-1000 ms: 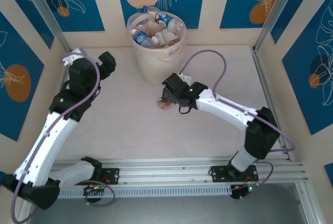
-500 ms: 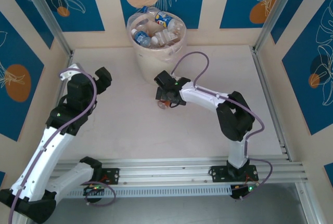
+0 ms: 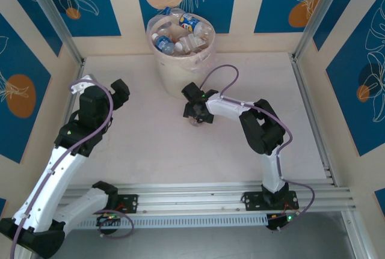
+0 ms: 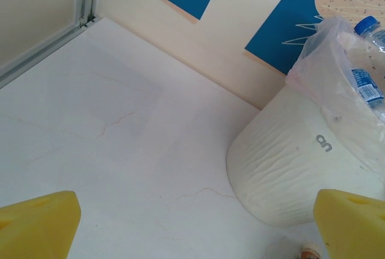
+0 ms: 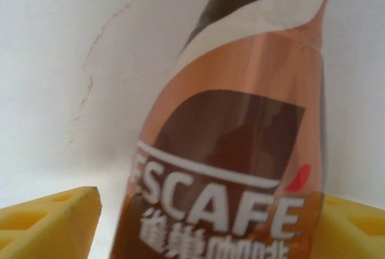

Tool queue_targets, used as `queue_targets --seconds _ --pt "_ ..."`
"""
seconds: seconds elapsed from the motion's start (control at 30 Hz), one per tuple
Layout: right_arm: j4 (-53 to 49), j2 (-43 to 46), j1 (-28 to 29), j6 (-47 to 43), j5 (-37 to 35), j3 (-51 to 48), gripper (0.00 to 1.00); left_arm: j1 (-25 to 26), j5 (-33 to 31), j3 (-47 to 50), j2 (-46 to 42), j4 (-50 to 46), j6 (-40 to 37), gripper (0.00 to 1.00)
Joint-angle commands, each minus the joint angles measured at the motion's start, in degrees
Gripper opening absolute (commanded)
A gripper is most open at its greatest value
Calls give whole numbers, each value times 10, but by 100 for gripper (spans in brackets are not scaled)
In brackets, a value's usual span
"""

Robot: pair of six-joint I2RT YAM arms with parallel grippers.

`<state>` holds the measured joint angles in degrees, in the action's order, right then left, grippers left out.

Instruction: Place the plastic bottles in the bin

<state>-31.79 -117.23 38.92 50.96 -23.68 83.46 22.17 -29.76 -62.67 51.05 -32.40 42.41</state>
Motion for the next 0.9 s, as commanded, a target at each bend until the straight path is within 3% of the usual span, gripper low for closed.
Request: queue_targets --seconds 0.0,0.37,0.87 --pt "2 -12 -8 -12 21 5 78 -6 -19 5 -10 -9 -10 100" --pt "6 46 -2 -41 -4 -52 55 -6 -32 5 -15 -14 -10 100" --pt "-99 324 27 -102 -75 -88 52 -6 -31 4 -30 -14 -11 99"
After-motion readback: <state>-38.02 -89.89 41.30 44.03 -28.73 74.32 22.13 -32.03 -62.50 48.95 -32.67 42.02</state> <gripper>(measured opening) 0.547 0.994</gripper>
